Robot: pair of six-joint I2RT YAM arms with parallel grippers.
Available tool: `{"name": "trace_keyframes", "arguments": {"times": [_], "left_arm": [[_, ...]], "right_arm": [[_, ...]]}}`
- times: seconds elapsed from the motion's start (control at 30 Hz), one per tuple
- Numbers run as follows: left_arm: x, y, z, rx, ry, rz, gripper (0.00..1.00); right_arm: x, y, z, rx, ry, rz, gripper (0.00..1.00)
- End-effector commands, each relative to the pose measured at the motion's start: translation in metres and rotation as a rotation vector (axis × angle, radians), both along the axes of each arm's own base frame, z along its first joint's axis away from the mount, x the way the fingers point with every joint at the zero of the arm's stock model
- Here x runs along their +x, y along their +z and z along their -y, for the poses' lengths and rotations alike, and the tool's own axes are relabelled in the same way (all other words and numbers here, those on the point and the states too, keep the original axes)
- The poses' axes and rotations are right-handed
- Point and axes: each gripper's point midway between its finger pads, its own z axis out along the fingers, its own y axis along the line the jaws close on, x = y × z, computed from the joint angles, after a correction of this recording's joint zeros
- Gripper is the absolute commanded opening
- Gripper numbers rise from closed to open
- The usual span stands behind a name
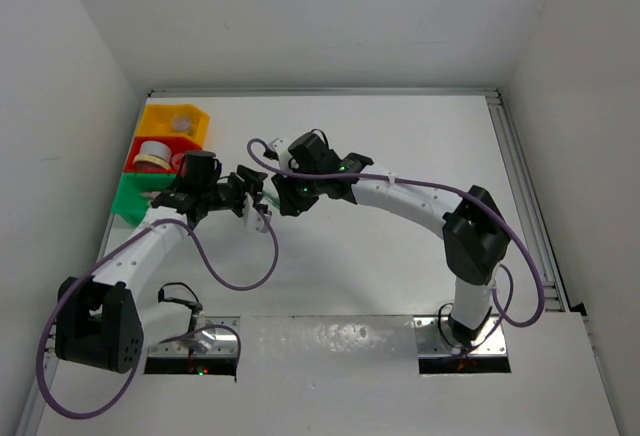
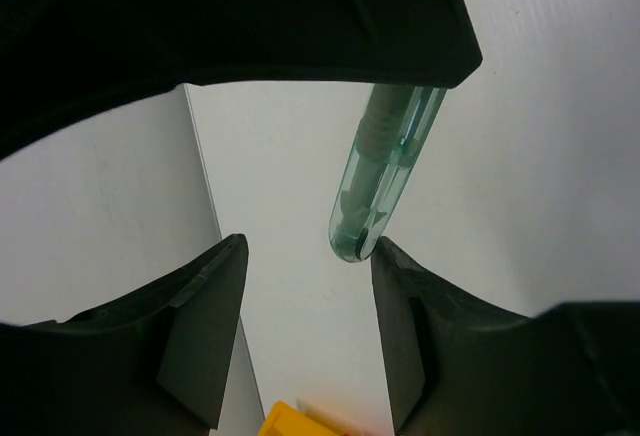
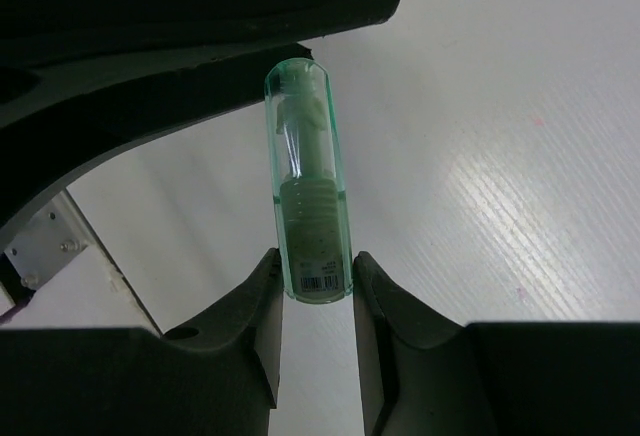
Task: Sort the stationery into containers
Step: Place the pen in the storage box.
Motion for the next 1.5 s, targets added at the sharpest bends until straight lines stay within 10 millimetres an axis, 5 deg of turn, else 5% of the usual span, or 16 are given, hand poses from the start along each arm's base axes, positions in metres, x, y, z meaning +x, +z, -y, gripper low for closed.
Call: {"name": "trace_keyframes", "arguments": {"times": [0.0, 0.37, 0.53, 0.63, 0.7, 0.73, 0.87, 0.97, 1.13, 1.2, 1.27, 1.3, 1.33, 1.47], "left_arm": [[0.012, 0.015, 0.002, 0.001, -0.003, 0.126, 0.50], [-0.003, 0.004, 0.018, -0.018, -0.079, 0.113, 0.36], [-0.011, 0.005, 0.021, -0.047, -0.077, 0.091, 0.00], [-0.013, 0.011, 0.017, -0.075, -0.049, 0.084, 0.00], [-0.008, 0.012, 0.004, -0.078, 0.014, 0.073, 0.00], [-0.002, 0.010, -0.009, -0.068, 0.068, 0.066, 0.00], [0.019, 0.002, -0.073, -0.023, 0.319, 0.027, 0.00], [0.022, -0.011, -0.130, 0.119, 0.478, 0.020, 0.00], [0.007, -0.013, -0.167, 0.211, 0.520, -0.098, 0.00], [-0.007, -0.035, -0.172, 0.220, 0.486, -0.263, 0.00], [0.001, -0.019, -0.192, 0.194, 0.497, -0.313, 0.00], [-0.014, -0.039, -0.192, 0.189, 0.444, -0.461, 0.00], [-0.004, -0.020, -0.211, 0.189, 0.466, -0.446, 0.00], [-0.005, -0.032, -0.249, 0.269, 0.432, -0.562, 0.00]], "right_arm": [[0.003, 0.028, -0.021, 0.108, 0.015, 0.008, 0.00], [0.017, 0.037, -0.036, 0.166, -0.031, 0.019, 0.00], [0.029, 0.044, -0.043, 0.180, -0.047, 0.049, 0.00], [0.030, 0.043, -0.043, 0.171, -0.054, 0.041, 0.02], [0.033, 0.044, -0.036, 0.170, -0.074, 0.038, 0.24], [0.035, 0.044, -0.032, 0.170, -0.090, 0.042, 0.43], [0.047, 0.039, 0.002, 0.142, -0.184, 0.065, 0.68], [0.056, 0.039, 0.028, 0.129, -0.252, 0.084, 0.71], [0.063, 0.046, 0.057, 0.150, -0.317, 0.099, 0.72], [0.064, 0.042, 0.066, 0.148, -0.330, 0.085, 0.72], [0.064, 0.043, 0.072, 0.152, -0.333, 0.082, 0.71], [0.063, 0.043, 0.074, 0.150, -0.328, 0.083, 0.71], [0.063, 0.043, 0.076, 0.145, -0.327, 0.085, 0.71], [0.057, 0.037, 0.087, 0.133, -0.343, 0.086, 0.71]]}}
